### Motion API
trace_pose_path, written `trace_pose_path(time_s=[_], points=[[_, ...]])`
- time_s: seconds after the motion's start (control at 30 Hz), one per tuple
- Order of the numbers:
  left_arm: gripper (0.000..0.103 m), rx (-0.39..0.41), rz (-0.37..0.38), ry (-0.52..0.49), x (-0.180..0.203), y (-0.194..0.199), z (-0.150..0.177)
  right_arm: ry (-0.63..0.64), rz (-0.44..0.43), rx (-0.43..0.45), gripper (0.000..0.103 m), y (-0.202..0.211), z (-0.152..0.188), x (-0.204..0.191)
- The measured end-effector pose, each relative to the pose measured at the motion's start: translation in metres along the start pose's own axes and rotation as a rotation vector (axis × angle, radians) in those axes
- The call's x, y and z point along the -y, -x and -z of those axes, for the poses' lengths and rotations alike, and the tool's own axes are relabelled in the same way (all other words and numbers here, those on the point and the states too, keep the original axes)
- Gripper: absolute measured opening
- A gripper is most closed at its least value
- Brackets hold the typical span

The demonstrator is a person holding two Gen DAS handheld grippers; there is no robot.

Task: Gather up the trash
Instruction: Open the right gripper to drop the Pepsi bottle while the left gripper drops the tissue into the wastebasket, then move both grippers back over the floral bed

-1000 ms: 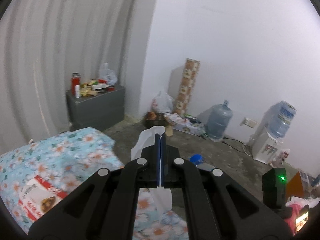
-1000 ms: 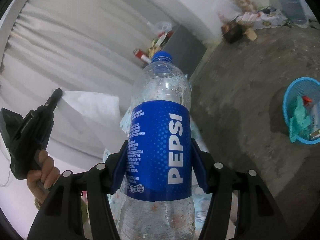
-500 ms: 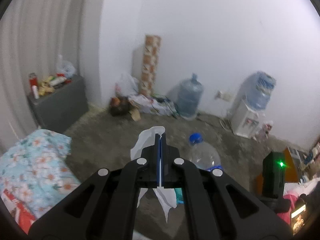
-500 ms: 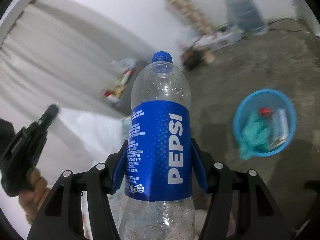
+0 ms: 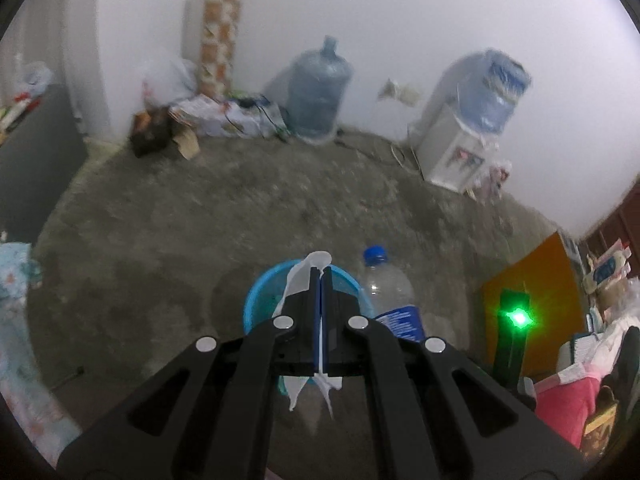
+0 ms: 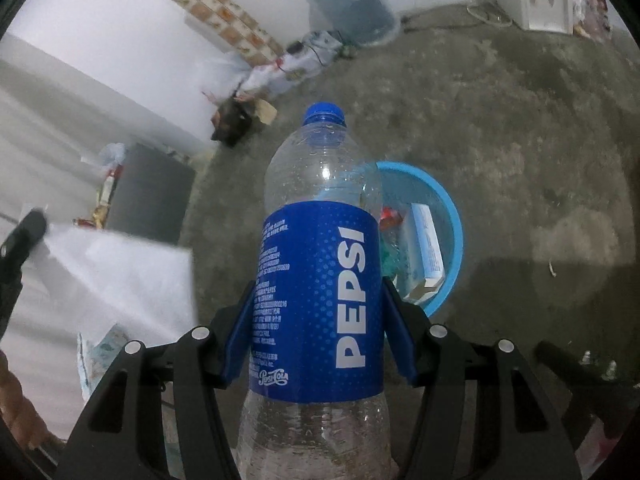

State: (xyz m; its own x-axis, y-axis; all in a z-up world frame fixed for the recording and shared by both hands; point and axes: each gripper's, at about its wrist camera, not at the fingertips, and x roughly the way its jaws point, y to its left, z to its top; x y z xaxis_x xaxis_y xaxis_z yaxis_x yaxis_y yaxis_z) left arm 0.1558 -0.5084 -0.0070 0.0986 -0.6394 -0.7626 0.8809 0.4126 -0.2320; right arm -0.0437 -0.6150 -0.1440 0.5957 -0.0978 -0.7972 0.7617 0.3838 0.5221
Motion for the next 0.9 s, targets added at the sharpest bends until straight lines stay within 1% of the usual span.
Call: trace_pose_path(time_s=[0.1, 0.13, 0.17, 0.2, 0.23, 0.27, 0.3, 0.33, 0.4, 0.43, 0.53, 0.63, 0.7, 0.77, 0.87, 0.9], points=[[0.0, -0.068, 0.014, 0.001, 0.0, -0.049, -0.009, -0.01, -0.025, -0.027, 0.06, -0.026, -0.009, 0.01], [0.005, -0.125, 0.021, -0.001, -0.001, -0.073, -0.009, -0.017, -0.053, -0.045, 0.061, -0.039, -0.013, 0.016], [0.014, -0.177, 0.014, 0.003, -0.003, -0.093, -0.009, -0.034, -0.081, -0.073, 0.062, -0.054, -0.016, 0.025], [0.041, -0.21, 0.003, 0.011, -0.006, -0.108, -0.006, -0.058, -0.081, -0.098, 0.065, -0.064, -0.02, 0.034], [0.057, -0.254, -0.016, 0.024, -0.011, -0.126, -0.001, -0.088, -0.06, -0.119, 0.068, -0.079, -0.021, 0.046], [0.055, -0.288, -0.042, 0.031, -0.017, -0.14, 0.004, -0.114, -0.039, -0.126, 0.068, -0.086, -0.022, 0.054], [0.055, -0.306, -0.063, 0.035, -0.021, -0.145, 0.008, -0.163, -0.029, -0.127, 0.068, -0.091, -0.02, 0.066], [0.055, -0.32, -0.077, 0.048, -0.027, -0.149, 0.013, -0.208, -0.058, -0.12, 0.068, -0.092, -0.018, 0.075], [0.055, -0.317, -0.053, 0.083, -0.036, -0.143, 0.02, -0.247, -0.086, -0.095, 0.068, -0.086, -0.012, 0.083], [0.055, -0.309, -0.042, 0.088, -0.039, -0.136, 0.022, -0.236, -0.079, -0.08, 0.068, -0.082, -0.01, 0.083], [0.055, -0.285, -0.052, 0.07, -0.042, -0.116, 0.025, -0.205, -0.049, -0.061, 0.068, -0.077, -0.009, 0.08], [0.055, -0.254, -0.06, 0.053, -0.038, -0.086, 0.024, -0.21, -0.07, -0.039, 0.068, -0.069, -0.011, 0.071], [0.057, -0.23, -0.068, 0.043, -0.036, -0.059, 0.022, -0.181, -0.073, -0.03, 0.068, -0.059, -0.01, 0.058], [0.062, -0.187, -0.083, 0.043, -0.039, -0.021, 0.024, -0.132, -0.075, -0.02, 0.068, -0.051, -0.01, 0.037], [0.065, -0.126, -0.106, 0.043, -0.044, 0.035, 0.032, -0.052, -0.099, -0.004, 0.068, -0.037, -0.005, 0.0], [0.067, -0.101, -0.124, 0.053, -0.049, 0.058, 0.038, -0.023, -0.109, 0.004, 0.068, -0.032, -0.003, -0.013]])
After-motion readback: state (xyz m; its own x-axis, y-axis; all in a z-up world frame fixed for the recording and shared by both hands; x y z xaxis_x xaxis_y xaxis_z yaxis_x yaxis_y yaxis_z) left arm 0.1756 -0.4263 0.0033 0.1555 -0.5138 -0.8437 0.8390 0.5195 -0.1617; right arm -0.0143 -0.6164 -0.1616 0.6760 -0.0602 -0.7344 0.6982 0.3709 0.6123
